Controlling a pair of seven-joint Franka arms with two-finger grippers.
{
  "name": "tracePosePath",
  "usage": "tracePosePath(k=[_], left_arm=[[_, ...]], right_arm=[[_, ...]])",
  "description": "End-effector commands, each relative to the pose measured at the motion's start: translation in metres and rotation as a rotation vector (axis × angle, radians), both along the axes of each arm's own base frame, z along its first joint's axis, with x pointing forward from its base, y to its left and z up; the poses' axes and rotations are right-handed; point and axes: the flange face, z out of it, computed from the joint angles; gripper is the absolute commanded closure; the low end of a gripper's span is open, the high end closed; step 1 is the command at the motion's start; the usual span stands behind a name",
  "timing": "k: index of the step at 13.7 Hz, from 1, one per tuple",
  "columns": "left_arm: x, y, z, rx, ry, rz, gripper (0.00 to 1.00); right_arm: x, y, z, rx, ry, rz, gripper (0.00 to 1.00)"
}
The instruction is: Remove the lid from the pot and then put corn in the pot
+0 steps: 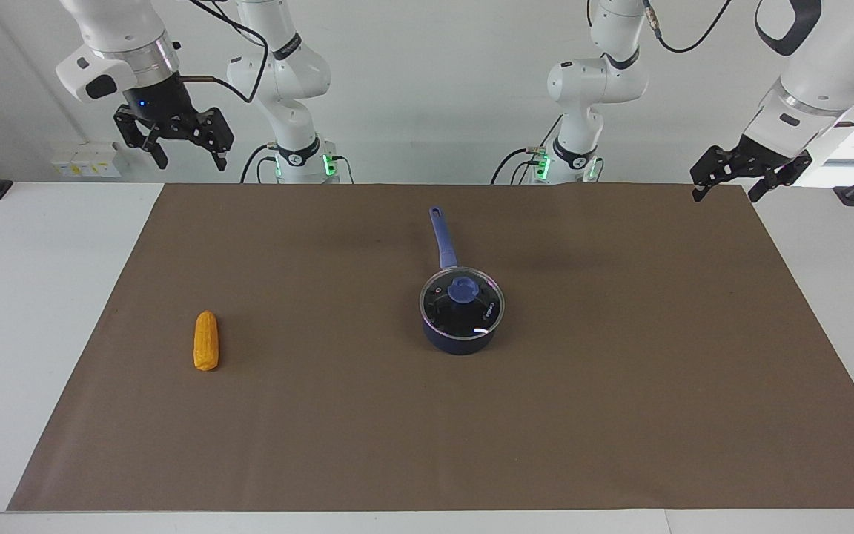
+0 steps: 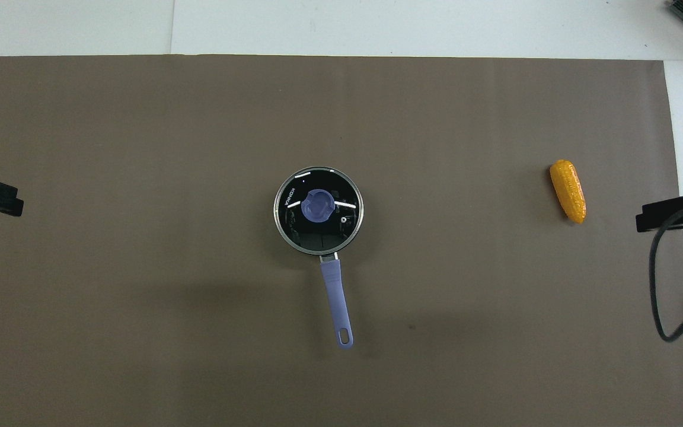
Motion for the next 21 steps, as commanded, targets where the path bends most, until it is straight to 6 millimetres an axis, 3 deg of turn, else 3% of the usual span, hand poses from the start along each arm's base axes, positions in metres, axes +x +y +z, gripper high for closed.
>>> tracePosePath(k=[1, 14, 19, 21], left_arm=[[0.000, -0.008, 0.005, -0.001, -0.002, -0.012, 0.00], [-0.003, 0.003, 0.008, 0.001, -0.001, 0.011, 0.00], [-0.003, -0.012, 0.007, 0.001, -0.005, -0.025, 0.00], [-0.001, -0.031, 0.002, 0.001, 0.004, -0.055, 0.00]], right_arm=[[-0.006, -0.003, 0.002, 0.005, 0.006, 0.022, 0.00], [-0.006, -0.003, 0.002, 0.005, 0.006, 0.022, 0.00], [-0.006, -0.003, 0.002, 0.005, 0.006, 0.020, 0.00], [-0.006, -0.003, 0.002, 0.005, 0.006, 0.022, 0.00]])
